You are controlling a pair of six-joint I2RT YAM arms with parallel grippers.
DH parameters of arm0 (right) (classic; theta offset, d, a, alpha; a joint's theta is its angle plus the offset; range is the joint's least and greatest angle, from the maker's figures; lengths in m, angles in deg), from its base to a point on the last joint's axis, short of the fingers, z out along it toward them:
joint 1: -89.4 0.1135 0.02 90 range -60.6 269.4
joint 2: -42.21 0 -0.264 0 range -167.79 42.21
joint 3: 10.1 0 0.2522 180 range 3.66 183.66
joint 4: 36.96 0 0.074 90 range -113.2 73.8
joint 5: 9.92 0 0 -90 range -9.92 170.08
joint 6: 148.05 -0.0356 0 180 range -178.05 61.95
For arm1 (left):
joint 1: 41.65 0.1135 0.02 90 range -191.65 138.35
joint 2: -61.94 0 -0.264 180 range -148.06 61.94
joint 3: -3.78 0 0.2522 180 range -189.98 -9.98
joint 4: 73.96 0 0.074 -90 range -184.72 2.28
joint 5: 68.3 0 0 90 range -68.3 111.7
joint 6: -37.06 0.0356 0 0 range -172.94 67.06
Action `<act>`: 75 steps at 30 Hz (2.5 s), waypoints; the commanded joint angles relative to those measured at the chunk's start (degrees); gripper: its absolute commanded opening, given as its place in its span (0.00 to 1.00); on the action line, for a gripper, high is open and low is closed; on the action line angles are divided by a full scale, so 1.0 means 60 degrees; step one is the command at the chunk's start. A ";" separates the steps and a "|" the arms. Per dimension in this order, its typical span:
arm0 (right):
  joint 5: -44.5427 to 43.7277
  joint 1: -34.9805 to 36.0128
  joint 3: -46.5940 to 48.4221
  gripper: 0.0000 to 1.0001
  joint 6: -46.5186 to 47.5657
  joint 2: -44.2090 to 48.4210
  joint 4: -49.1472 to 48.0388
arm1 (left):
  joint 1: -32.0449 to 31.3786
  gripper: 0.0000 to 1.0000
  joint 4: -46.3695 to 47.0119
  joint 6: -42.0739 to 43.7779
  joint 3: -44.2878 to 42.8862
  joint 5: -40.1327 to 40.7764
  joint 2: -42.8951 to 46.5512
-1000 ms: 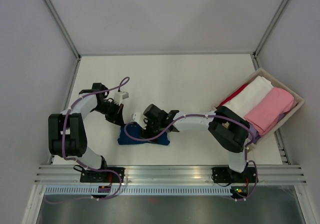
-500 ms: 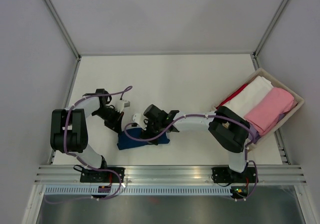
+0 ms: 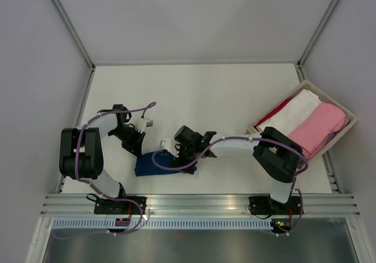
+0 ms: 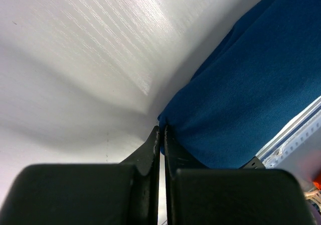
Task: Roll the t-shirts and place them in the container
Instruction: Place the rolled tshirt into the container
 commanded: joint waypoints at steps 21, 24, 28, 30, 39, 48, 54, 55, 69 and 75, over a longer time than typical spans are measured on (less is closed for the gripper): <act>-0.0202 -0.0670 -0.1352 0.42 -0.2835 0.0410 -0.0644 | 0.0127 0.66 -0.0033 -0.0659 -0.0494 -0.0911 0.2524; -0.0495 -0.0729 -0.1309 0.40 -0.3305 0.0425 -0.0602 | -0.0266 0.66 -0.0033 -0.0865 -0.0406 -0.0971 0.1941; -0.0934 -0.0729 -0.1279 0.40 -0.3628 0.0513 -0.0587 | -0.0430 0.64 0.0040 -0.1055 -0.0464 -0.0985 0.1075; -0.1095 -0.0729 -0.1308 0.44 -0.3628 0.0528 -0.0558 | -0.0430 0.62 0.0157 -0.1128 -0.0523 -0.1043 0.0709; -0.1755 -0.0657 -0.0651 0.81 -0.2634 0.0821 -0.0163 | -0.0444 0.06 0.0187 -0.0982 -0.0787 -0.1805 0.0692; -0.2210 0.0867 -0.0064 0.98 -0.0186 0.1349 -0.0586 | -0.0401 0.02 0.0099 -0.0982 -0.0889 -0.1674 0.0560; -0.2297 0.0853 0.0946 0.98 0.0194 0.0312 -0.0734 | -0.0386 0.09 0.0113 -0.1114 -0.1006 -0.1557 0.0560; -0.2384 0.0867 0.1063 0.98 0.0224 0.0178 -0.0690 | -0.0386 0.08 0.0099 -0.1128 -0.1007 -0.1542 0.0546; -0.3000 0.1628 0.1196 0.98 0.0152 0.1408 -0.0309 | -0.0342 0.02 0.0114 -0.1246 -0.1007 -0.1278 0.0516; -0.1948 0.1790 0.1108 0.98 -0.0185 0.0940 -0.0615 | -0.0342 0.02 0.0143 -0.1260 -0.0963 -0.1234 0.0531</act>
